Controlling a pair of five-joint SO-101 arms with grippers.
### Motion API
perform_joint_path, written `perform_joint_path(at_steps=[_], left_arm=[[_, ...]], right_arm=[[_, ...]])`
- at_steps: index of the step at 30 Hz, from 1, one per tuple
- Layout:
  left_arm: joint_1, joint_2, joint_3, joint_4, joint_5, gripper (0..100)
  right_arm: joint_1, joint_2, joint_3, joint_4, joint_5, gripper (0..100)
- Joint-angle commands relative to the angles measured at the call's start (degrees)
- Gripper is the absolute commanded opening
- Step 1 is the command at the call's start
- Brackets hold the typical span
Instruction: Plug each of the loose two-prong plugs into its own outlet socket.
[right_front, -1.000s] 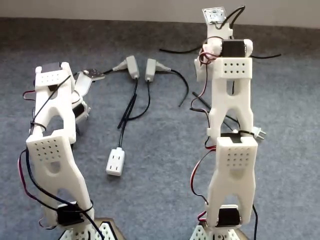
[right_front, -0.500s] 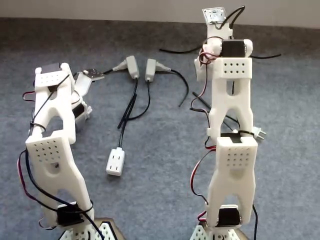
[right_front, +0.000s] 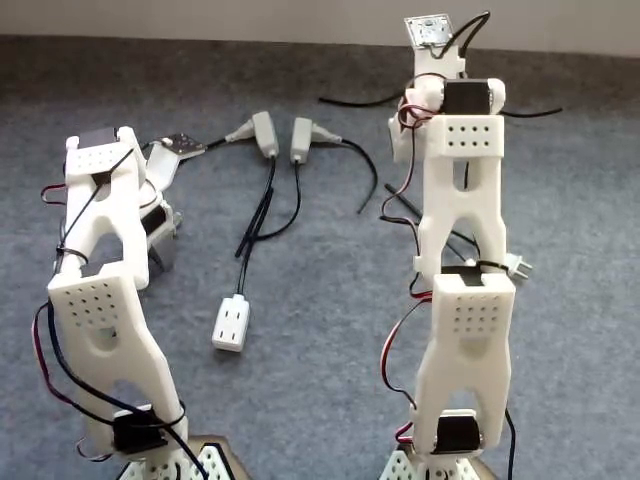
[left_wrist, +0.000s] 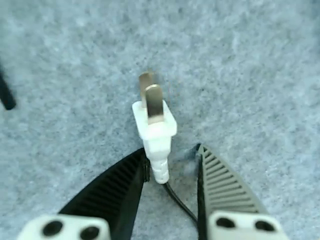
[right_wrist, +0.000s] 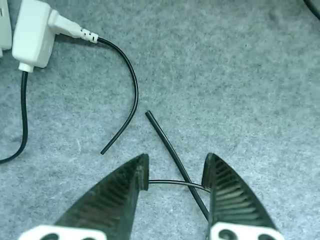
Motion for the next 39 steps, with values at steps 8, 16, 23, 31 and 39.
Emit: perform_joint_path(at_steps=[8, 16, 23, 31, 39], left_arm=[[1.98, -1.19, -0.75, -9.76, 0.18, 18], [5.93, -0.92, -2.68, -9.58, 6.42, 18], [7.6, -1.19, -3.47, -9.49, 7.82, 8], [7.08, -1.19, -3.38, -8.44, 7.56, 2], [9.27, -1.36, -12.09, -4.04, 7.91, 0]], right_arm=[[0.84, -1.01, -2.24, -0.57, -0.26, 18.4], [0.84, -1.01, -2.24, -0.66, -0.26, 18.4], [0.84, -1.01, -2.24, -0.66, -0.26, 18.4], [0.84, -1.01, -2.24, -0.66, -0.26, 18.4], [2.33, -1.01, -2.59, -0.75, -0.26, 18.4]])
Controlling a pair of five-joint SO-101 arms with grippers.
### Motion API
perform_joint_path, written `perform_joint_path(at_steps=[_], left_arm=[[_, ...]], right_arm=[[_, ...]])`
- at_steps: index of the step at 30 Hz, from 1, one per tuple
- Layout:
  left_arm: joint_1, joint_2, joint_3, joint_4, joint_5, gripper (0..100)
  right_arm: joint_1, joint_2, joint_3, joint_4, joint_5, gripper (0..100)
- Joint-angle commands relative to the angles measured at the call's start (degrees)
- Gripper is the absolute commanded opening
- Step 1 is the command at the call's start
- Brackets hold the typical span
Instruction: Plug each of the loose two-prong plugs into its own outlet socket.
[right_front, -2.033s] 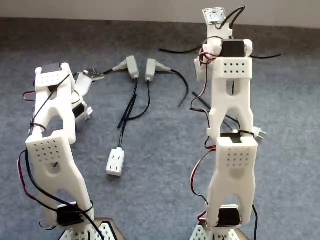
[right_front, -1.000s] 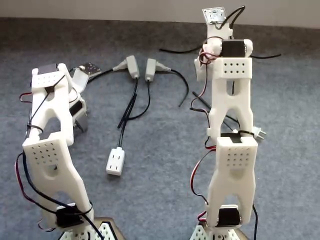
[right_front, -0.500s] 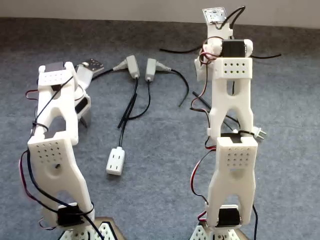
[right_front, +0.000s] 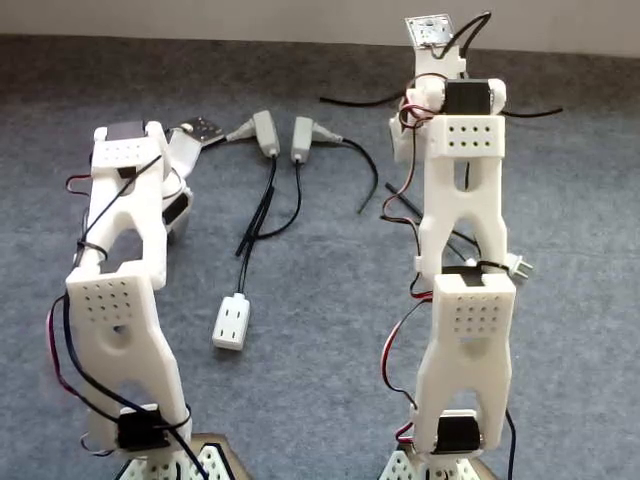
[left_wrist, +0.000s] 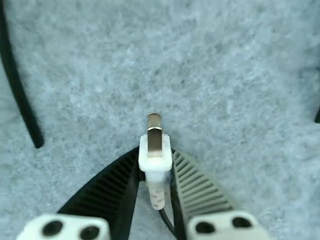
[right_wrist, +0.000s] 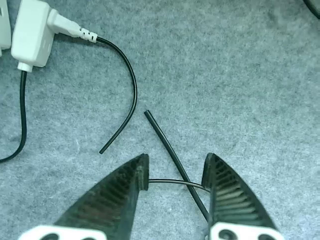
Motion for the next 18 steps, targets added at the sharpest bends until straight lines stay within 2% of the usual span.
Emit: perform_joint_path(at_steps=[1, 4, 7, 9, 14, 18], left_arm=[[3.3, -1.54, -11.3, 1.41, 1.14, 1], [4.79, -1.54, -23.6, 6.59, 4.66, 1], [6.81, -1.45, -36.0, 13.54, 5.27, 1], [7.52, -1.63, -40.66, 14.59, 5.54, 1], [8.13, -5.93, -40.48, 14.59, 5.89, 1], [10.07, -14.9, -34.33, 14.59, 11.08, 1]], right_arm=[[2.51, -1.01, -2.59, -0.84, -0.26, 18.4], [3.38, -1.01, -2.24, -2.15, -0.26, 18.4], [4.0, -1.01, -2.24, -3.21, -0.26, 18.4], [4.35, -1.01, -2.24, -3.56, -0.26, 18.4], [4.97, -1.01, -2.15, -3.91, -0.26, 18.4], [4.97, -1.01, -2.15, -3.91, -0.26, 18.4]])
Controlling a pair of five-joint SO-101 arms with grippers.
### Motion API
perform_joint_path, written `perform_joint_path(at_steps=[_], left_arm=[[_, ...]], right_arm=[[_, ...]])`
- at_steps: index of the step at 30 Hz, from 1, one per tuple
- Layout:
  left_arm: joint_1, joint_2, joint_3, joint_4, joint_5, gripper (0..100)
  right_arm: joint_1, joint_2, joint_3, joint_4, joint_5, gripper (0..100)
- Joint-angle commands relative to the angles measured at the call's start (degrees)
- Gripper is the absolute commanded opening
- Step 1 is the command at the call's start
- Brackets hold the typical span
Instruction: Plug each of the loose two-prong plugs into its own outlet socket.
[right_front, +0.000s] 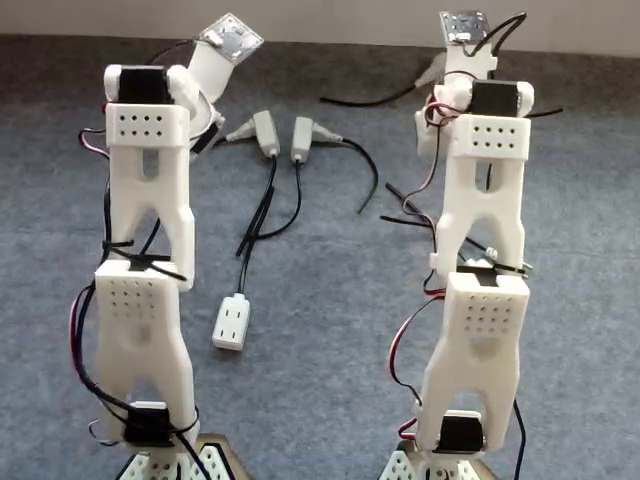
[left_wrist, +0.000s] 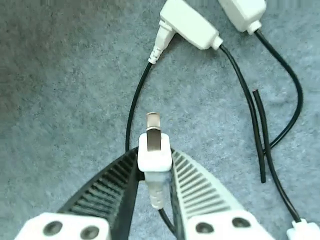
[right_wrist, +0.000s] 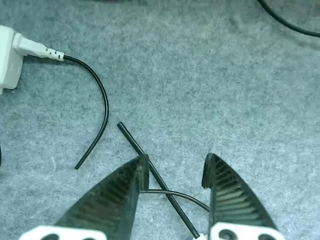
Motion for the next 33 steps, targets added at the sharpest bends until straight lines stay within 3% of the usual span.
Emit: perform_joint_path(at_steps=[1, 8, 12, 16, 23, 33], left_arm=[[3.12, -11.65, 4.88, 0.62, 4.48, 1], [8.92, -30.99, 28.18, 0.35, 6.59, 1], [10.42, -41.36, 39.43, -5.1, 6.86, 1], [10.51, -50.68, 53.67, -15.03, 11.43, 1], [14.73, -65.71, 83.47, -37.19, 12.57, 1], [20.88, -85.58, 112.84, -65.05, 26.11, 1]], right_arm=[[0.66, -1.01, -2.15, -1.01, -0.26, 18.4], [0.57, -1.01, -2.15, -1.01, -0.26, 18.4], [0.57, -1.01, -2.15, -1.01, -0.26, 18.4], [0.57, -1.01, -2.15, -1.01, -0.26, 18.4], [0.57, -1.01, -2.15, -1.01, -0.26, 18.4], [0.31, -1.01, -2.42, -1.01, -0.7, 18.4]])
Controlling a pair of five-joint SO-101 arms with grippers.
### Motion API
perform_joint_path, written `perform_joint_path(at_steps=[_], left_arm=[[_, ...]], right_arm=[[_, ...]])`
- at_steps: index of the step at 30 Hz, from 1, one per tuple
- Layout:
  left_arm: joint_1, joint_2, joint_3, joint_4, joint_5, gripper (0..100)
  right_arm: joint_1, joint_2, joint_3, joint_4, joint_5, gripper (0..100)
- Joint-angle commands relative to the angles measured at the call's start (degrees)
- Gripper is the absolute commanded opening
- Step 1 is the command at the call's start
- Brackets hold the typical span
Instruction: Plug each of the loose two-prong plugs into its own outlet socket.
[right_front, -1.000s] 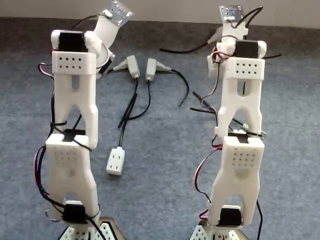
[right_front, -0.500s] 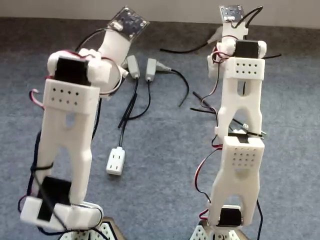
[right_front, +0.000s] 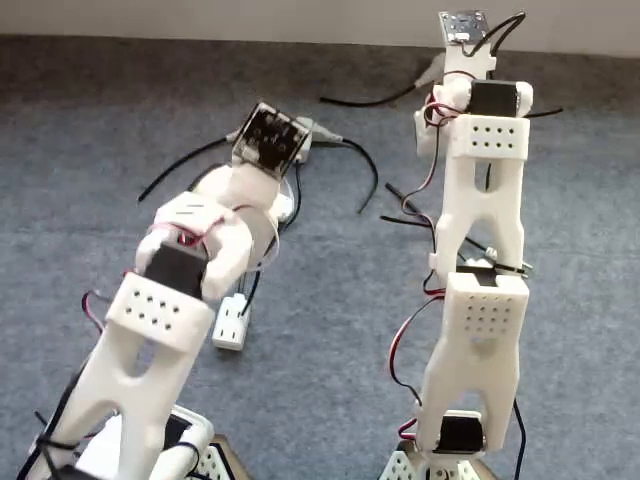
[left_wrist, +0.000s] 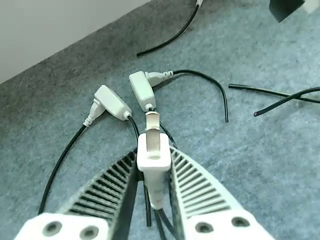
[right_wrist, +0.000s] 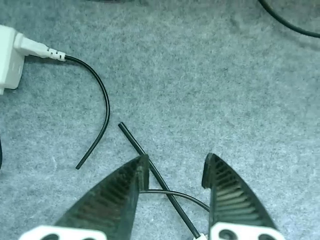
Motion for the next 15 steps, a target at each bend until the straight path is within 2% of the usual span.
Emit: perform_joint_path(at_steps=[1, 8, 11, 15], left_arm=[[1.45, -6.37, 6.2, -8.88, 4.4, 1], [1.45, -14.81, 20.7, -27.69, 17.41, 1], [1.45, -18.33, 26.86, -35.87, 18.99, 1], [2.86, -21.93, 32.22, -42.46, 18.99, 1]], right_arm=[[0.31, -1.1, -2.51, -0.84, -0.7, 18.4], [-2.24, -1.54, -2.59, -0.04, -0.7, 18.4], [-3.82, -1.71, -2.68, 0.75, -0.7, 18.4], [-5.32, -4.79, -3.91, 3.3, -0.7, 18.3]])
